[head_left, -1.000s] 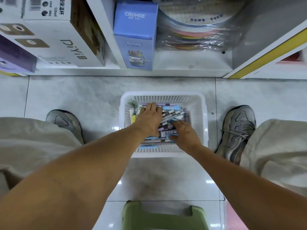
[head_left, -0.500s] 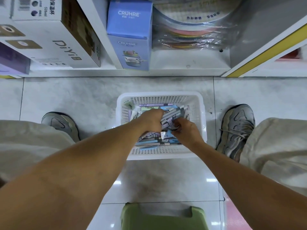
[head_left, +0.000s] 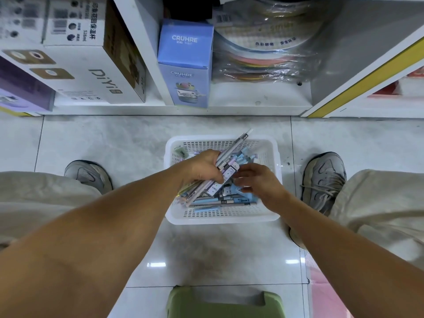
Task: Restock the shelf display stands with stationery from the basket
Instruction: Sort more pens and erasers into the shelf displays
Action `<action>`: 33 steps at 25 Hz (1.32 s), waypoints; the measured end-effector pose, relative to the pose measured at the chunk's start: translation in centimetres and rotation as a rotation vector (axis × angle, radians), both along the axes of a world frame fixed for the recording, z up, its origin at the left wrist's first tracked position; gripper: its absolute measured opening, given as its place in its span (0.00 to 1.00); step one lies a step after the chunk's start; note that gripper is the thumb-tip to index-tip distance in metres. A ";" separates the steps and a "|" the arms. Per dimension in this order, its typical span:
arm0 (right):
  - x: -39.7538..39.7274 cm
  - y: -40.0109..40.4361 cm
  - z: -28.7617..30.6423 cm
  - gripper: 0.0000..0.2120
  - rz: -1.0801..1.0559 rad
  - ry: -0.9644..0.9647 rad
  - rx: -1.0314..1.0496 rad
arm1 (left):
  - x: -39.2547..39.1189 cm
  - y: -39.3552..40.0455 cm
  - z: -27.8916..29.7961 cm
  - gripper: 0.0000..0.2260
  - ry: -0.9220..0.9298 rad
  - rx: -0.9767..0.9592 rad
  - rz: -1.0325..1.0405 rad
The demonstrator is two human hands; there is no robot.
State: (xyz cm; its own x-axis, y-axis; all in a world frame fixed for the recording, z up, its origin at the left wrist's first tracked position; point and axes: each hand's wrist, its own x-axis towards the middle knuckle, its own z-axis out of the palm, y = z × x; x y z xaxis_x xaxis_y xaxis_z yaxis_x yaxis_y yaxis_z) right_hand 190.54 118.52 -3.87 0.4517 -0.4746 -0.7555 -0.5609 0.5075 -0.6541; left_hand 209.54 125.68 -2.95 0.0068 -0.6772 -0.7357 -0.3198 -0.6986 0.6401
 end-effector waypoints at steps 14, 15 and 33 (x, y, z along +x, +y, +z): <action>0.5 -0.8 0.8 0.29 -0.222 -0.001 0.035 | 1.0 0.9 -0.5 0.16 0.031 0.052 0.098; 0.6 -1.0 0.8 0.28 -0.170 0.038 0.046 | 1.0 0.9 -0.5 0.15 0.021 0.064 0.091; 0.6 -0.7 -2.4 0.14 0.205 0.300 -0.204 | -2.4 -0.9 -3.0 0.17 -0.277 0.112 -0.203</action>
State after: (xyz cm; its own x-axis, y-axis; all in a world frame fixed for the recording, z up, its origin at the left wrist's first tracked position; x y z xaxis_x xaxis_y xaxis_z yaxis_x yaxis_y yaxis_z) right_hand 191.17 117.86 -6.24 0.3265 -0.5515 -0.7677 -0.8177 0.2426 -0.5221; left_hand 207.17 124.79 -5.94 0.0904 -0.6002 -0.7947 -0.6100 -0.6641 0.4322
